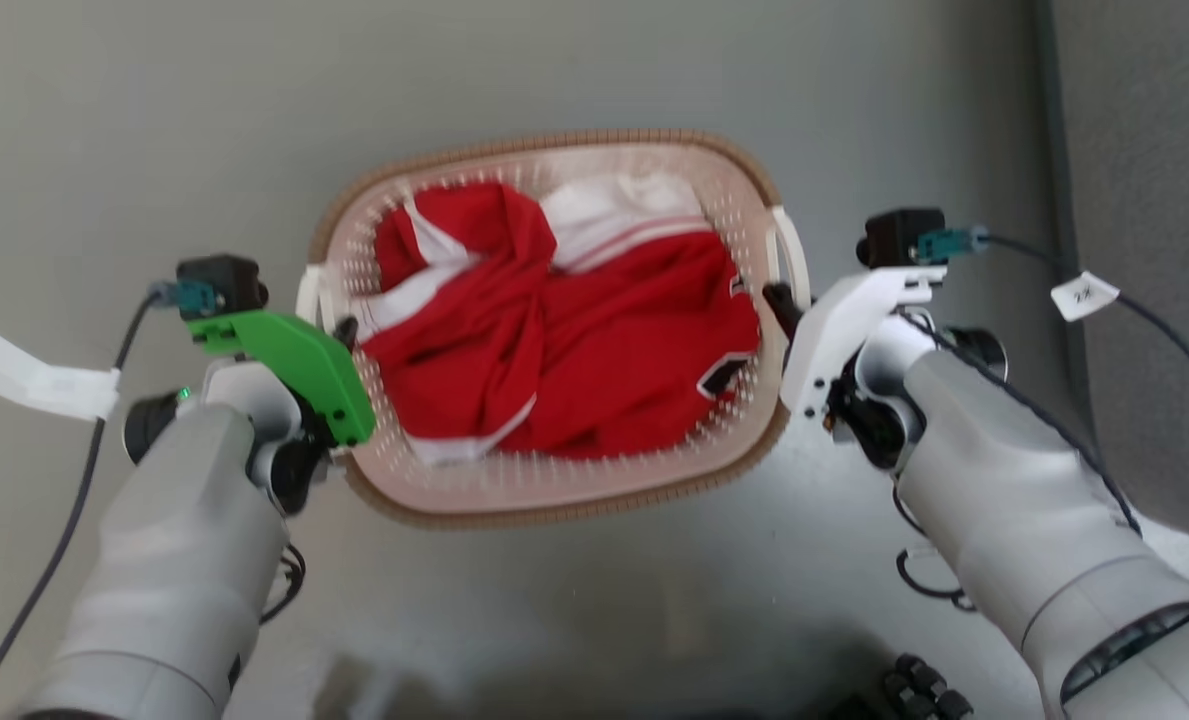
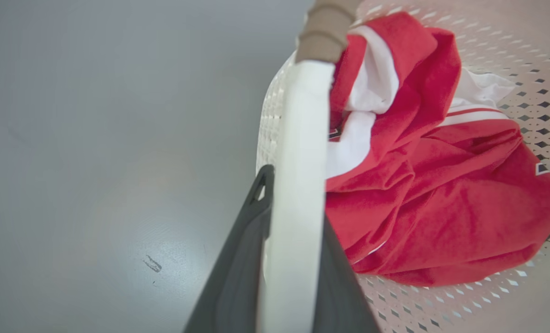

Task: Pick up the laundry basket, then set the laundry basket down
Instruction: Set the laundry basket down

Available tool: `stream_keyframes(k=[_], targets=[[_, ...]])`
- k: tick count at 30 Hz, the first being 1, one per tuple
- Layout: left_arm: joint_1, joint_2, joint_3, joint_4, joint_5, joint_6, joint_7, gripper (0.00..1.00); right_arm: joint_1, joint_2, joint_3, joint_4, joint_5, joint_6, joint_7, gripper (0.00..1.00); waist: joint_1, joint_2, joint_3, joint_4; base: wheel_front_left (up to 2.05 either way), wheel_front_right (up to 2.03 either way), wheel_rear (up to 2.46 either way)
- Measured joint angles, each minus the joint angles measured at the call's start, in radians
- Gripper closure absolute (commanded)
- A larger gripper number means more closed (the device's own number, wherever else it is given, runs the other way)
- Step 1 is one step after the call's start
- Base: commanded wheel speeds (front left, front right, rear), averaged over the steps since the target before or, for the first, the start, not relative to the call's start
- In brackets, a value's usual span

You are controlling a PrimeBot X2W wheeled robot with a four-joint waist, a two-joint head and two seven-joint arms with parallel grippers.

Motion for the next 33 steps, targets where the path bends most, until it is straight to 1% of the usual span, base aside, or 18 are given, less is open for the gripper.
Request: stream_keyframes(k=[3, 5, 10, 14, 19, 32, 33], targets=[[-0.027, 0.003, -0.003, -0.007, 0.005, 0.000, -0.021, 1.00, -0.030, 0.000, 0.002, -0.001, -0.007, -0.010, -0.018, 1.00, 0.0000, 0.0000, 0.043, 0.001, 0.00, 0.00, 0.00], [-0.041, 0.003, -0.009, -0.010, 0.005, 0.000, -0.029, 1.00, -0.044, -0.003, 0.002, 0.000, -0.012, -0.010, -0.029, 1.00, 0.0000, 0.0000, 0.070, 0.002, 0.00, 0.00, 0.00], [-0.050, 0.003, -0.022, -0.011, 0.005, 0.000, -0.042, 1.00, -0.055, -0.002, 0.002, 0.007, -0.013, -0.025, -0.051, 1.00, 0.0001, 0.0000, 0.129, 0.005, 0.00, 0.00, 0.00], [-0.056, 0.002, -0.027, -0.009, 0.005, 0.000, -0.042, 1.00, -0.060, -0.001, 0.005, 0.018, -0.013, -0.026, -0.061, 1.00, 0.0001, 0.0000, 0.162, 0.007, 0.00, 0.00, 0.00], [-0.081, 0.001, -0.034, -0.009, -0.003, 0.000, -0.048, 1.00, -0.085, 0.000, 0.001, 0.033, -0.013, -0.035, -0.074, 1.00, 0.0001, 0.0000, 0.190, 0.012, 0.00, 0.00, 0.00], [-0.090, -0.005, -0.059, -0.005, -0.024, 0.000, -0.063, 1.00, -0.099, 0.001, 0.005, 0.067, -0.013, -0.033, -0.103, 1.00, 0.0000, 0.0000, 0.209, 0.022, 0.00, 0.00, 0.00], [-0.090, -0.005, -0.061, -0.004, -0.027, 0.000, -0.063, 0.97, -0.099, 0.001, 0.006, 0.070, -0.013, -0.033, -0.103, 1.00, 0.0000, 0.0000, 0.209, 0.023, 0.00, 0.00, 0.00]])
